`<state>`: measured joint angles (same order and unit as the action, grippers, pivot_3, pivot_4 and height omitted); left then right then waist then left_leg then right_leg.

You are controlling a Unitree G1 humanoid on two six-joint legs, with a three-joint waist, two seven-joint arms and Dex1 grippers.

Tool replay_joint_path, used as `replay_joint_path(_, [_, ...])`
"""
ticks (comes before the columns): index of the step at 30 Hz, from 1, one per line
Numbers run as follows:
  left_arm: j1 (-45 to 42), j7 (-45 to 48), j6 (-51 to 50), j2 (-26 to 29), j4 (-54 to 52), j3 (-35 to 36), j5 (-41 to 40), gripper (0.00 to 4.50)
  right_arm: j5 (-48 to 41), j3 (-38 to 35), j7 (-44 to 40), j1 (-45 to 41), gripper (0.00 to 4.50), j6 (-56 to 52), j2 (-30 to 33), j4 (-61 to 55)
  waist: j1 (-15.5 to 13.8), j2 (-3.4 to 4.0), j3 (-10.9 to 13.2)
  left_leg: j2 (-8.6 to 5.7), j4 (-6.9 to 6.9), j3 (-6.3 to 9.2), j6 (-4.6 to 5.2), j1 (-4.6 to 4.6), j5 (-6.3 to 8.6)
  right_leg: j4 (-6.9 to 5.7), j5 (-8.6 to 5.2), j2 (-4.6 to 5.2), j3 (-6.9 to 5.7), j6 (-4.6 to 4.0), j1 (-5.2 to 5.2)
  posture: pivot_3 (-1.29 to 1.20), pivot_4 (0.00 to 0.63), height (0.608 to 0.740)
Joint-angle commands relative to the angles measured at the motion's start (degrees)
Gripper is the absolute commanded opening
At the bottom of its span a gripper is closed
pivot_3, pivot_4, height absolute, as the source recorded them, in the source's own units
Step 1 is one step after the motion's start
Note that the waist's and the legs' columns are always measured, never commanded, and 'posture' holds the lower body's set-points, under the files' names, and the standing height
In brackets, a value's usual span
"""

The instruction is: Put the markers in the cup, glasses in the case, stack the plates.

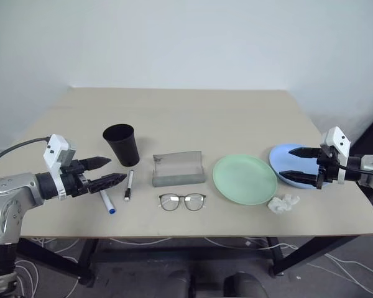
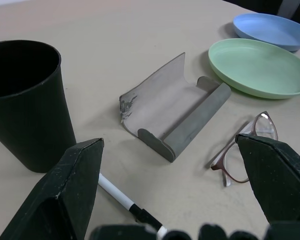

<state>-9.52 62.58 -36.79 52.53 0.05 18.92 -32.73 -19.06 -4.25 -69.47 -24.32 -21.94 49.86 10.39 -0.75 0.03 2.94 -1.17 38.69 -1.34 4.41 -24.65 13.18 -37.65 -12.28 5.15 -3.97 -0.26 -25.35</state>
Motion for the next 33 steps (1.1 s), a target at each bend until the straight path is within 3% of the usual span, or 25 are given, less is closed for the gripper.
replay_joint_path(1, [-1.3,-0.2,0.4,-0.2,-1.5,0.1,-0.8,4.49,-0.8,-2.5,1.2,-0.7,4.50,0.0,1.1,-2.0,0.0,0.00,0.0,0.00,0.00,0.00,0.00,0.00,0.00,0.00,0.00,0.00,0.00,0.00,0.00,0.00,0.000,0.701])
replay_joint_path(13, [1.2,-2.0,-2.3,-1.6,-5.9,0.6,-1.6,4.49,2.7,1.9,1.7,-6.2,4.50,3.9,-1.2,4.6,0.0,0.00,0.0,0.01,0.03,0.00,0.00,0.00,0.00,-0.01,0.00,-0.03,0.00,0.00,0.00,0.00,0.000,0.701])
replay_joint_path(25, [0.9,-4.3,-1.3,-4.5,-6.0,-1.4,-0.9,4.49,10.7,5.2,2.6,-5.6,4.50,9.8,1.5,11.1,0.0,0.00,0.0,0.00,0.10,0.00,0.01,0.00,0.00,-0.03,0.00,-0.02,-0.02,0.00,0.04,0.00,0.000,0.701])
replay_joint_path(33, [1.9,-6.3,-1.8,-6.1,-8.0,-1.5,-1.4,4.49,13.9,6.0,5.1,-5.1,4.50,13.9,-0.1,18.2,0.0,0.00,0.0,0.01,0.11,0.00,0.01,0.00,0.00,-0.05,0.01,-0.04,-0.01,0.00,0.04,0.00,0.000,0.701])
